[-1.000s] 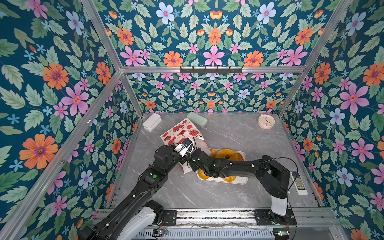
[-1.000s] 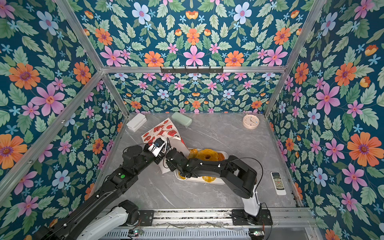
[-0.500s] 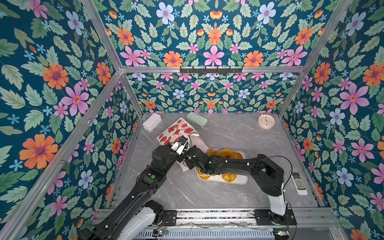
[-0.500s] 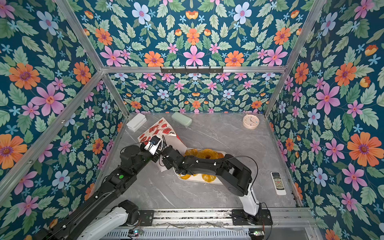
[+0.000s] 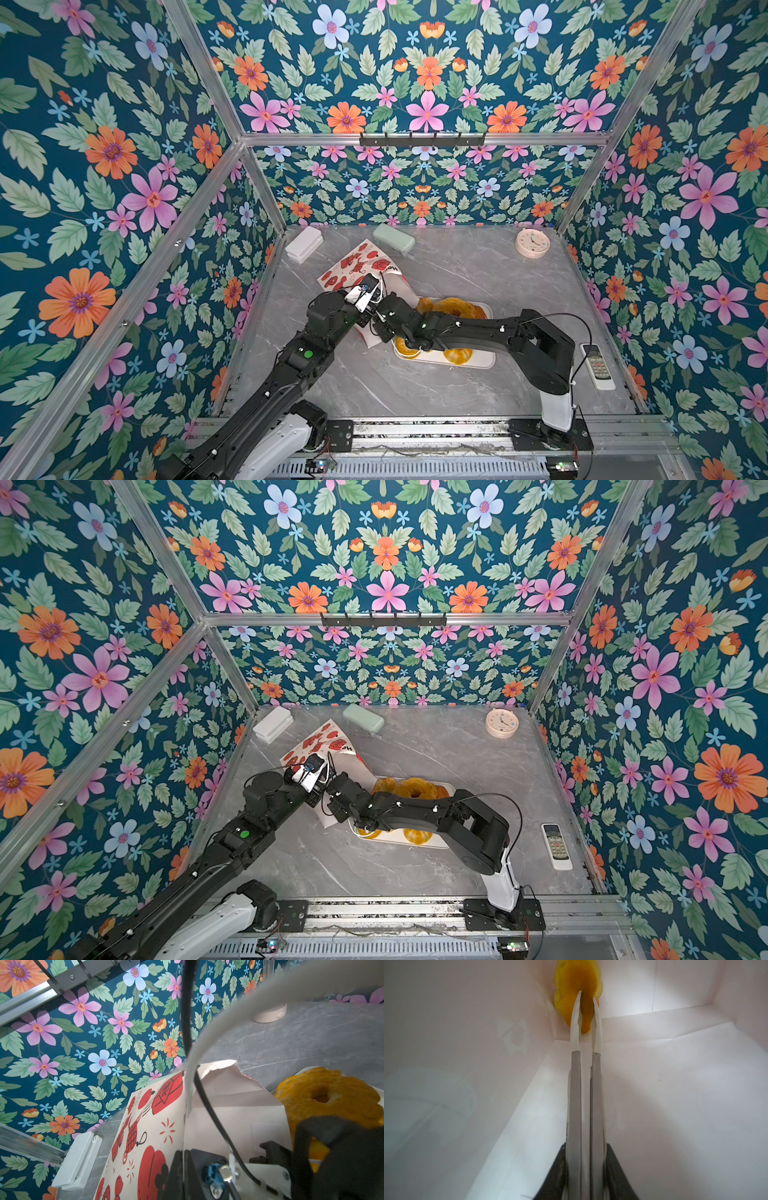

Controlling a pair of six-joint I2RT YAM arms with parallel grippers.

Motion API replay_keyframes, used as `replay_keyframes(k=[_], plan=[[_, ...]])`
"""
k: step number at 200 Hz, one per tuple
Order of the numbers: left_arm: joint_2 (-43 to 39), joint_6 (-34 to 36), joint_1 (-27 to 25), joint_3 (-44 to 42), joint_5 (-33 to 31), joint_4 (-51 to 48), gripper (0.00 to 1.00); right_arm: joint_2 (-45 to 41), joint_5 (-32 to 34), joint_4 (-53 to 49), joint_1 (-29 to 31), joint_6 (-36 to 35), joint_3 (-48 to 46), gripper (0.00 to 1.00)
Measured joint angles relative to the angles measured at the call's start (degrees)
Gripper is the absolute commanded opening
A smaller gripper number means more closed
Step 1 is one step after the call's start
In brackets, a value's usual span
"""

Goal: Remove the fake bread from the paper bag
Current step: 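Close the right tongs on the yellow bread inside the bag, then lift the yellow bread out of the bag with the right tongs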

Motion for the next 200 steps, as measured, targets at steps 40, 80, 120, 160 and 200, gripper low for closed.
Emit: replay_keyframes(k=[40,80,120,160,200], plan=[[-0.04,-0.07,-0.31,0.11,1.92,1.73,0.00,-4.70,0.07,-7.72,-0.04,0.02,-0.74,0.11],[0.66,0.07,0.04,-0.33,-0.46,-1.84,0.00,-9.90,0.35,-10.60,-0.02,0.24,-1.18,0.11],[0.46,0.20,-0.02,-0.42,-0.24,-4.59,0.00,-11.54,1.44,-12.55,-1.01,1.64,-1.20,0.10],[0.28,0.20,-0.02,-0.42,-0.50,-5.07,0.00,-11.96,-0.20,-15.80,-1.14,2.32,0.28,0.10],[0.57,0.22,-0.02,-0.42,-2.05,-5.07,0.00,-13.57,-4.96,-20.00,-2.14,3.85,0.20,0.10]])
